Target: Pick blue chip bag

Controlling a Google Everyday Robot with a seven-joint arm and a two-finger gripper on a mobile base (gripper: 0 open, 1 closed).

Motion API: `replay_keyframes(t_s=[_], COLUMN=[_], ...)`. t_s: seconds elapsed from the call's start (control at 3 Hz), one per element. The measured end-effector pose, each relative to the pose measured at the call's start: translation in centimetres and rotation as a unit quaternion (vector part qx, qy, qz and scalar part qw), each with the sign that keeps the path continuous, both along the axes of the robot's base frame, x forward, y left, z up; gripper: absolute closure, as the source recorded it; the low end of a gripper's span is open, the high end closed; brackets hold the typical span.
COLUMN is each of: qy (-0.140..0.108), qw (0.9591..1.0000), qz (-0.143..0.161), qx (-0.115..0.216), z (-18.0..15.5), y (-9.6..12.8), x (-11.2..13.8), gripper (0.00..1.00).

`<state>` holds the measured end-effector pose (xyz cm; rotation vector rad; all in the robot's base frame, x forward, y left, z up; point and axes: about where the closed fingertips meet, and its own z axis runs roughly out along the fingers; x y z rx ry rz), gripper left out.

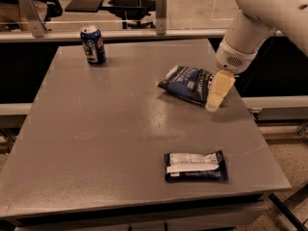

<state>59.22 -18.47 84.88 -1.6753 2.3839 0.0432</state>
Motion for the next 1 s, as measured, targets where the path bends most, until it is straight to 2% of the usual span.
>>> replay_keyframes(t_s=[0.33, 1.0], qy=[0.003, -0.001], qw=[0.9999, 0.9991], qz=[-0.006, 0.000], qx=[0.011, 0.043], z=[0.5, 2.6], y=[0.9, 2.5], x=[0.3, -0.1], gripper=[0.20, 0.67])
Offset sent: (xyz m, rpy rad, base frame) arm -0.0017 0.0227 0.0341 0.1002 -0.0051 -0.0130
